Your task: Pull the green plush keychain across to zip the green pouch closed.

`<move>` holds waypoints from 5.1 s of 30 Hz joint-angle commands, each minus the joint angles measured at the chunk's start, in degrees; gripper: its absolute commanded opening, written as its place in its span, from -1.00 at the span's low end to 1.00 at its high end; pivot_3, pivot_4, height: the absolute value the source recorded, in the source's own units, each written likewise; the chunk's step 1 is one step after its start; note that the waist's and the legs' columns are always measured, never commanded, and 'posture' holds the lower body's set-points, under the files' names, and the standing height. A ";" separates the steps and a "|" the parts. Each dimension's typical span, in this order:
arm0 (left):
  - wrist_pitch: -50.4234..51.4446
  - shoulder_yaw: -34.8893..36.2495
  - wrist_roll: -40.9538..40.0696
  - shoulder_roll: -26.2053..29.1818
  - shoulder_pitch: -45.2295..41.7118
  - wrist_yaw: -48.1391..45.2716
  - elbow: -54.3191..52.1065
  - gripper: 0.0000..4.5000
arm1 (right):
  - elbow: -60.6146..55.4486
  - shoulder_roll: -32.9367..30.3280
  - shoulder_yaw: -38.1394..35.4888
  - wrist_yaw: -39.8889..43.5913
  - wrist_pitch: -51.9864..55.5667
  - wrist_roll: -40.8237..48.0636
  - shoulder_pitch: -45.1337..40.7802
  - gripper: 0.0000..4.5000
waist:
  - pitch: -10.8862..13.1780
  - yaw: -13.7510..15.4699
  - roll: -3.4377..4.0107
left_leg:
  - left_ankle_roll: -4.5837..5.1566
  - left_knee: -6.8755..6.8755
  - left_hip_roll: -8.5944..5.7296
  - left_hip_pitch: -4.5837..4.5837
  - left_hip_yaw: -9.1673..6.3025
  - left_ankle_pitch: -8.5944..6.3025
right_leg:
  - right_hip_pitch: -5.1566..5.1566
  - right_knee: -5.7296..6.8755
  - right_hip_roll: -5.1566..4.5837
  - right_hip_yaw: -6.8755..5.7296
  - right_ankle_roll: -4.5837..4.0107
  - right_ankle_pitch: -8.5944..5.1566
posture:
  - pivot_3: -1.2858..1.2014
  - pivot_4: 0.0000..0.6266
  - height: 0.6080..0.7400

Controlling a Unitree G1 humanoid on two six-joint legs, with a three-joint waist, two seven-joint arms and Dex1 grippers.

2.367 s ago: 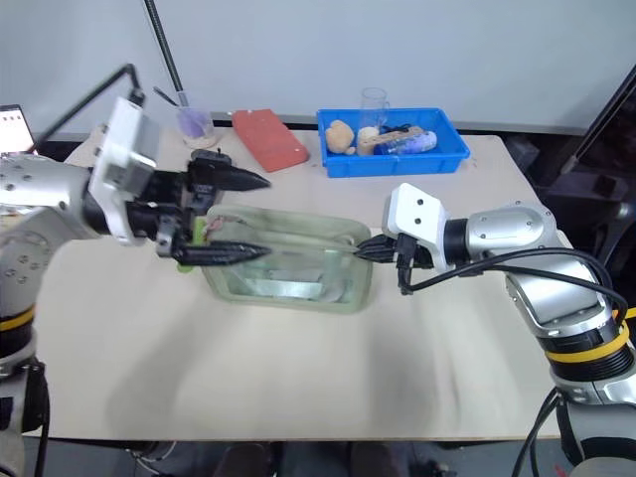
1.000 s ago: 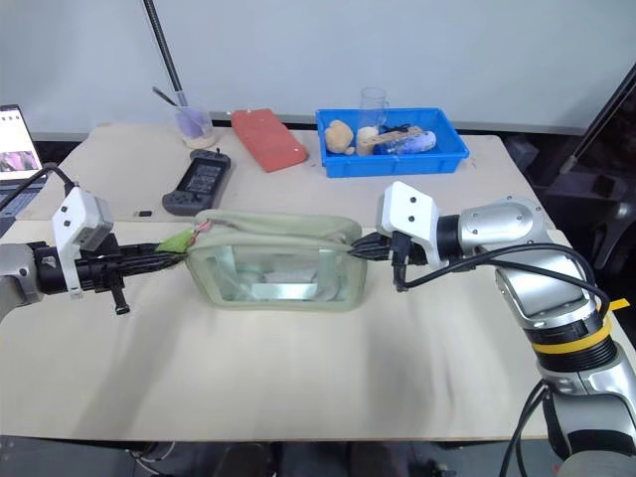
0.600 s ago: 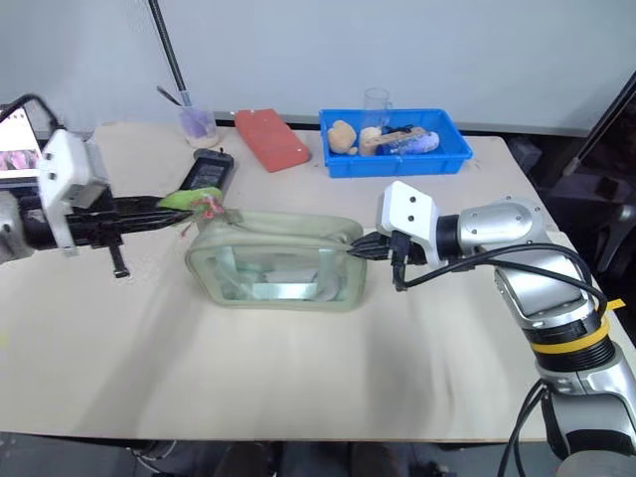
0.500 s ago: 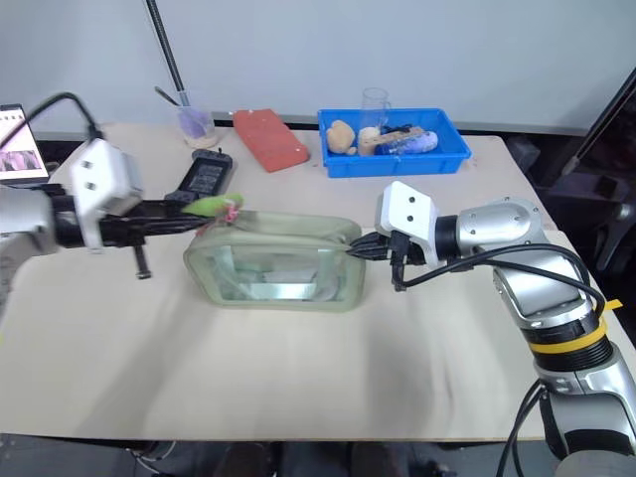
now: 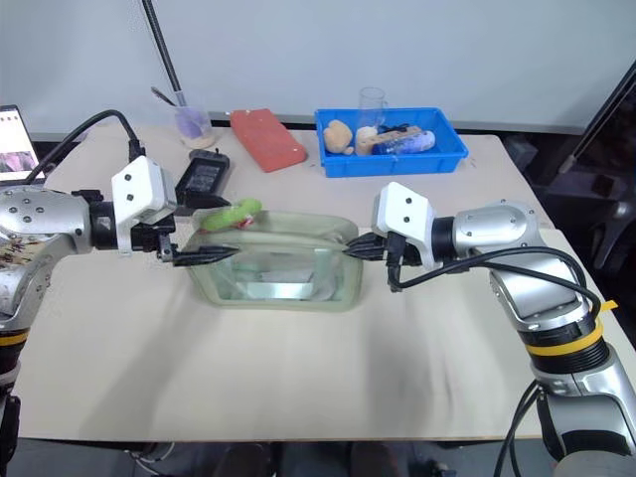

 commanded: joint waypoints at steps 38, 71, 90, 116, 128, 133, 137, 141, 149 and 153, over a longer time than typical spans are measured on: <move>-4.16 6.90 3.01 -0.50 13.60 2.70 2.58 -1.00 | 3.30 0.20 -3.18 0.81 2.09 1.68 -8.22 0.40 | 0.02 0.06 0.04 | 0.00 0.00 0.02 -0.01 0.03 0.00 | -0.03 -0.01 -0.04 0.00 -0.10 0.05 | 0.03 -0.52 1.00; -2.47 6.34 2.99 -0.56 14.95 2.94 -0.22 -1.00 | 13.72 28.29 13.22 -8.56 -4.41 -12.46 -22.14 -0.31 | 0.04 0.11 0.08 | -0.02 0.01 0.37 -0.05 0.09 -0.01 | -0.11 0.12 0.19 -0.23 -0.47 0.21 | 0.03 -0.52 1.00; -4.18 4.65 4.28 -0.41 13.02 2.14 2.41 -1.00 | 10.21 28.54 1.81 -13.45 10.21 -1.46 -21.77 -0.98 | 0.07 0.07 0.13 | -0.03 -0.01 0.41 -0.10 0.10 -0.02 | -0.18 0.11 0.21 -0.25 -0.48 0.22 | 0.03 -0.52 1.00; -8.89 5.07 7.93 2.41 14.40 1.69 6.88 -1.00 | 2.13 12.61 -4.08 -16.20 13.78 -3.45 -13.13 -0.98 | 0.07 -0.10 0.13 | -0.08 -0.10 0.58 -0.06 0.15 -0.05 | -0.25 0.10 0.33 -0.25 -0.68 0.16 | 0.03 -0.52 1.00; -10.56 4.13 8.47 2.22 12.75 1.63 9.66 -1.00 | -1.62 6.59 -12.99 -24.12 19.05 -2.89 3.26 -0.98 | 0.07 -0.05 0.13 | -0.07 -0.18 0.59 -0.03 0.23 -0.04 | -0.26 0.05 0.34 -0.20 -0.57 0.07 | 0.03 -0.52 1.00; -10.22 3.15 8.23 1.88 12.22 1.58 8.88 -1.00 | -2.01 14.53 -9.27 -29.25 18.42 -2.40 12.41 -0.98 | 0.06 -0.37 0.13 | -0.07 -0.18 0.59 0.04 0.26 -0.05 | -0.17 0.03 0.34 -0.16 -0.46 0.01 | 0.03 -0.52 1.00; -9.91 2.89 8.16 1.50 12.50 1.68 8.00 -1.00 | -0.64 20.59 -6.67 -32.19 18.12 -2.51 14.54 -0.98 | 0.06 -0.52 0.14 | -0.07 -0.20 0.64 0.09 0.26 -0.04 | -0.19 0.09 0.40 -0.13 -0.31 -0.02 | 0.03 -0.52 1.00; -9.41 2.69 8.11 1.12 12.71 1.90 7.23 -1.00 | 0.71 24.42 -7.02 -33.08 19.70 -0.37 14.56 -0.98 | 0.06 -0.39 0.14 | -0.07 -0.19 0.64 0.19 0.26 -0.04 | -0.08 0.05 0.40 -0.13 -0.34 -0.06 | 0.03 -0.52 1.00; -8.39 5.04 5.83 0.56 12.51 1.84 7.51 -0.48 | 4.51 17.79 -10.76 -24.59 17.75 2.80 10.28 -0.37 | 0.07 -0.19 0.16 | -0.08 -0.21 0.63 0.24 0.27 -0.04 | -0.04 0.04 0.38 -0.13 -0.36 -0.06 | 0.03 -0.52 1.00; -8.66 7.71 4.35 1.47 12.31 0.59 9.18 0.33 | 7.42 7.46 -11.87 -15.14 14.48 3.66 7.49 0.23 | 0.11 0.00 0.20 | -0.08 -0.22 0.63 0.16 0.28 -0.05 | -0.09 -0.04 0.37 -0.14 -0.36 -0.07 | 0.03 -0.52 1.00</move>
